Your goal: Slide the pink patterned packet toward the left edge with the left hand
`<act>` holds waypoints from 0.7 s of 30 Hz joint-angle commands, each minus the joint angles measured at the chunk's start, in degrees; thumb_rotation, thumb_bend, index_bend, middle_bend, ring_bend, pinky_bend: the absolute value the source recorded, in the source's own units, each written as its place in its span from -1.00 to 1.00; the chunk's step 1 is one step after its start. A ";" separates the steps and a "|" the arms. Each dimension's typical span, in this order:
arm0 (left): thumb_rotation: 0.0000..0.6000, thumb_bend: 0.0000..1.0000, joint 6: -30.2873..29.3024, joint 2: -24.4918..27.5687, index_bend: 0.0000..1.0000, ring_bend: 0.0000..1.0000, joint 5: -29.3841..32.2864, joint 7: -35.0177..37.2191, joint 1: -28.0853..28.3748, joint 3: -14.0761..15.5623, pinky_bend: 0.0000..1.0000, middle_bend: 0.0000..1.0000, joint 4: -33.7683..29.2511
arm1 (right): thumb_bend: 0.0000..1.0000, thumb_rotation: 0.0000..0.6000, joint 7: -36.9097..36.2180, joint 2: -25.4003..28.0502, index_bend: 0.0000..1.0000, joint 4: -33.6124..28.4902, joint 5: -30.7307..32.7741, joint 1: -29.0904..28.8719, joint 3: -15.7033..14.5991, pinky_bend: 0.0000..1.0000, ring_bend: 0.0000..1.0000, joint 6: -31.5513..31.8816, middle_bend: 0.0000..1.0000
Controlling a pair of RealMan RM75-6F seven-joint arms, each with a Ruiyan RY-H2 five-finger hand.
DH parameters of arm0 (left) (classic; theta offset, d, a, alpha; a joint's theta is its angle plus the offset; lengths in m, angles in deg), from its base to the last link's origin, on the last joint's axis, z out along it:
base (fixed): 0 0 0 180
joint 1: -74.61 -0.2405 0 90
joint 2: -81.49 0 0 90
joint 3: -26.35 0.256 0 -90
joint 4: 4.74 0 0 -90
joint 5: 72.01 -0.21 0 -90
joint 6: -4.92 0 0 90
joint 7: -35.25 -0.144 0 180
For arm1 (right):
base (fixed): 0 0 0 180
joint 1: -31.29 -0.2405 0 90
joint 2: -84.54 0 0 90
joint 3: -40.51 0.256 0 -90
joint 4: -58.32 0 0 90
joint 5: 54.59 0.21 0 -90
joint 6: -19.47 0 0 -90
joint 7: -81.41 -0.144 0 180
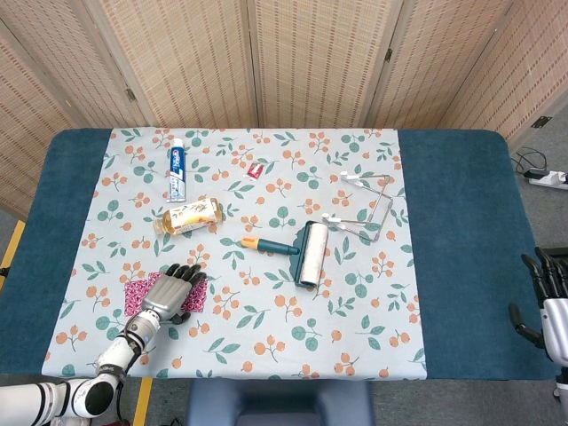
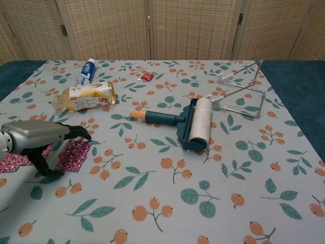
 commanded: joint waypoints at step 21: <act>1.00 -0.31 -5.95 2.00 -0.46 -1.00 -5.80 5.56 -2.61 0.24 -1.00 -1.00 -1.74 | -0.10 1.00 0.18 0.22 -1.00 -0.30 -0.06 0.05 0.19 -1.00 -0.97 0.23 -1.00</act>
